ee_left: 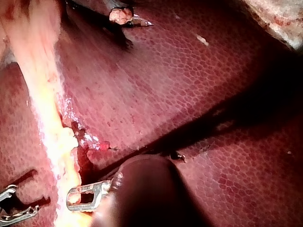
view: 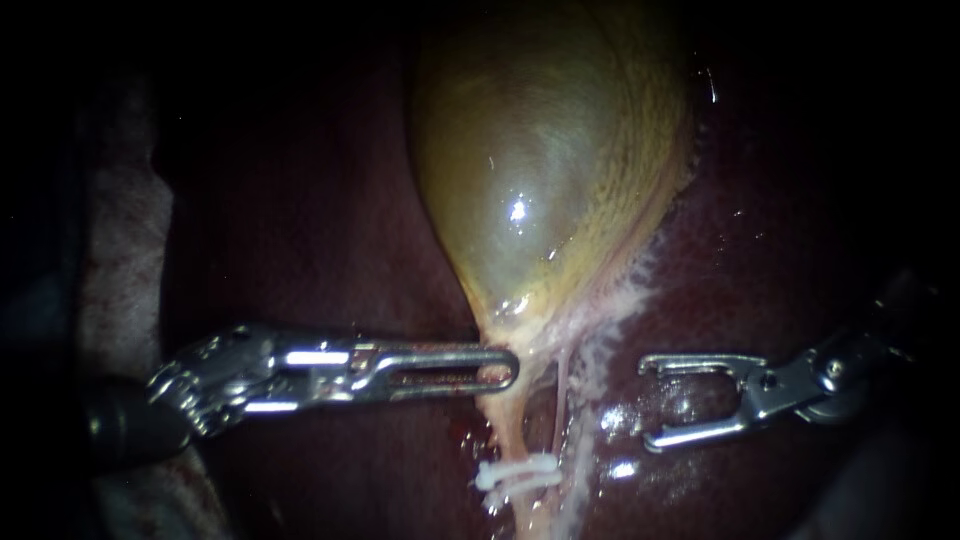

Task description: Going back second clip left tube

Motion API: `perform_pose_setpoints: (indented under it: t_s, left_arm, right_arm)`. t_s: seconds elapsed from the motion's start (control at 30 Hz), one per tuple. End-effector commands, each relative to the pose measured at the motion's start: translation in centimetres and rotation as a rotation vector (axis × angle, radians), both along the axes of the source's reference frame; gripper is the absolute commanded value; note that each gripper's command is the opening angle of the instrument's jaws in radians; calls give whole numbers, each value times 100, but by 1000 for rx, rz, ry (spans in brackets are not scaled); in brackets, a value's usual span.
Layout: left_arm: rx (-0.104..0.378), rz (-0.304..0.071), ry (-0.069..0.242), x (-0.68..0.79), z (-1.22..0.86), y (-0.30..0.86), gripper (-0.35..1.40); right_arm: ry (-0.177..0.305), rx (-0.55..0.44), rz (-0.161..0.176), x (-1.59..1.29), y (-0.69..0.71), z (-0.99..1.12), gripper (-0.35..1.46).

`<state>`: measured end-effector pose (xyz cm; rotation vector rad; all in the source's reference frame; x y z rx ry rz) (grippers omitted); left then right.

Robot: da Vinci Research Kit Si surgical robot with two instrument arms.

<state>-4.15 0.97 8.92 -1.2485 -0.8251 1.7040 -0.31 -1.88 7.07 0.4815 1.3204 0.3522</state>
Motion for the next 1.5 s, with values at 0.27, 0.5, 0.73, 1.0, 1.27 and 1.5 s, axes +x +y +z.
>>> perform_pose_setpoints:
  t_s: [0.27,0.5,0.73,1.0,1.27,1.5]
  left_arm:
    - [7,-3,1,0,7,-1,-35]
    - [10,-10,3,-7,20,-5,-35]
    - [14,-18,6,-17,43,-11,-35]
    - [15,-22,7,-27,53,-10,-35]
    - [18,-22,9,-35,63,-7,-35]
    - [19,-22,9,-41,65,-4,-35]
  right_arm:
    - [-13,-14,29,-2,1,-1,57]
    - [-11,-16,30,-1,-1,-1,56]
    - [-10,-16,31,-1,-2,-1,56]
    - [-8,-17,32,-2,-4,0,56]
    - [-8,-17,33,-1,-5,0,56]
    - [-8,-18,33,-1,-6,0,56]
